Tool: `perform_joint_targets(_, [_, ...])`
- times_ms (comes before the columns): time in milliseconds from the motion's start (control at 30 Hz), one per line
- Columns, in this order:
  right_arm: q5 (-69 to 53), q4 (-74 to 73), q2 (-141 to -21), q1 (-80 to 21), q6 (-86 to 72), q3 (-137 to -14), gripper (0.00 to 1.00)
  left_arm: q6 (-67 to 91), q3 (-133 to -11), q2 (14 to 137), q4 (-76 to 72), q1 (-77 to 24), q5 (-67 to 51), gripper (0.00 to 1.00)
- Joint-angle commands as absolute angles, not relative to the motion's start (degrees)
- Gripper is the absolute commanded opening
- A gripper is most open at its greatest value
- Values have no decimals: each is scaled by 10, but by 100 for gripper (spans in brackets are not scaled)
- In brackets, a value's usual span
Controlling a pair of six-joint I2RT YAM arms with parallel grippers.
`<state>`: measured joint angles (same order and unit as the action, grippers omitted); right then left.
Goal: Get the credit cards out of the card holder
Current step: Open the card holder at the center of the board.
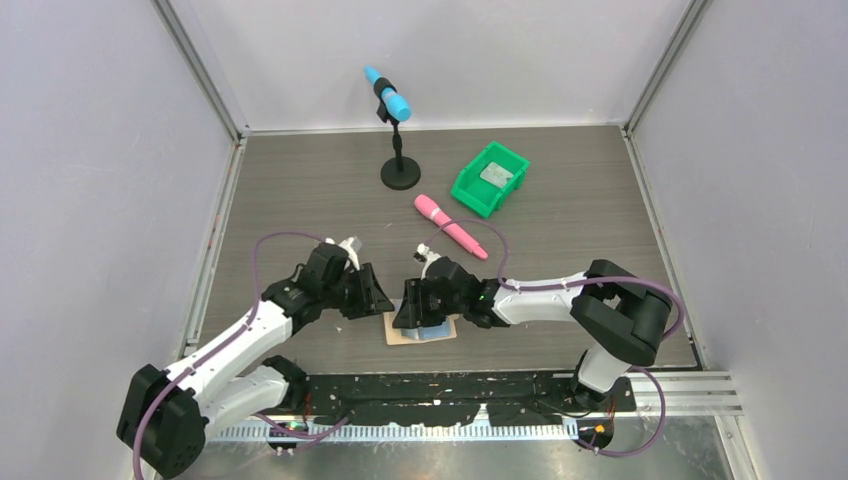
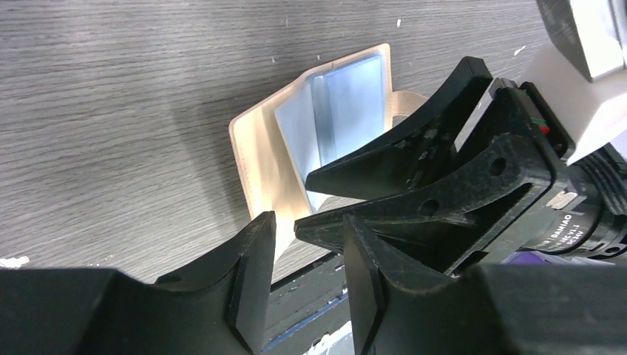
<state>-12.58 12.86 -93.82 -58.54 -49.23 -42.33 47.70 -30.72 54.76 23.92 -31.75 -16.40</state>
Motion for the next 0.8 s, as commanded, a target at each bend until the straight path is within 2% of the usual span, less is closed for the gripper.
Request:
perform_joint_targets(0, [-118, 140, -937, -588, -469, -439, 48, 481, -336, 558, 219, -316, -186, 41])
perform_joint_targets(367, [-138, 177, -938, -591, -461, -415, 60, 478, -338, 647, 156, -316, -211, 38])
perform_joint_targets(633, [-138, 171, -940, -596, -462, -418, 57, 476, -338, 681, 132, -316, -227, 34])
perform_joint_targets(767, [-130, 150, -927, -597, -467, -417, 57, 453, -350, 697, 170, -316, -186, 28])
